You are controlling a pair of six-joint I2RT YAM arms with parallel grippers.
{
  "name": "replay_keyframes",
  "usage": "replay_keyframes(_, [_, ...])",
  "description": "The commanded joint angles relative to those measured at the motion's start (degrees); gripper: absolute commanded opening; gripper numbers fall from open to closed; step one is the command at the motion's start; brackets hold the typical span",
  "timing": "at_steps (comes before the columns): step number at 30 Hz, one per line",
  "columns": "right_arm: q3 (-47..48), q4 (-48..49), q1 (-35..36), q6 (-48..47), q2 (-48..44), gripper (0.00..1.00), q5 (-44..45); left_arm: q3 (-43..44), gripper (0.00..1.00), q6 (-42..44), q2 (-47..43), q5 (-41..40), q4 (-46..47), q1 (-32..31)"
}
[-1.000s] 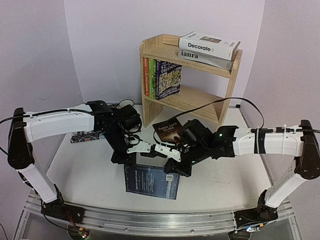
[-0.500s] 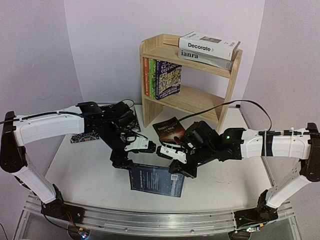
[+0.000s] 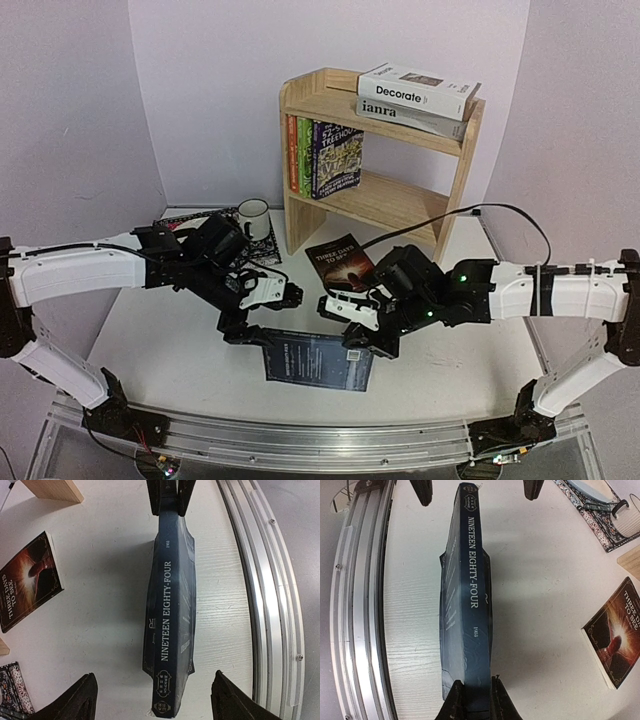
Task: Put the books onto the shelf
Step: Pick up the book from the center of the board.
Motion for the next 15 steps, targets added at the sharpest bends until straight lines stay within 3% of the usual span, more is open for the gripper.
replay_keyframes(1, [-0.87,1.03,0.05,-0.71,-3.1,0.0,1.49,-2.87,0.81,-1.14,-4.47,5.05,7.48,1.03])
replay_keyframes(4, [-1.27,1.51,0.05,-0.79,-3.63,0.0,1.81,-4.04,0.76,-2.49,-4.25,5.48,8.5,1.12])
replay_keyframes(9, [-2.2,2.32,0.05,-0.88,-4.57,0.0,2.19,-4.11,0.54,-3.96,-1.99,5.93,8.71,1.29])
replay_keyframes(12, [-2.29,2.35,0.06,-0.88,-4.63,0.0,2.27,-4.13,0.55,-4.12,-1.04,5.79,8.79,1.24])
replay_keyframes(15, [-2.32,2.33,0.07,-1.01,-4.7,0.0,2.49,-4.41,0.64,-3.95,-0.69,5.81,8.79,1.28])
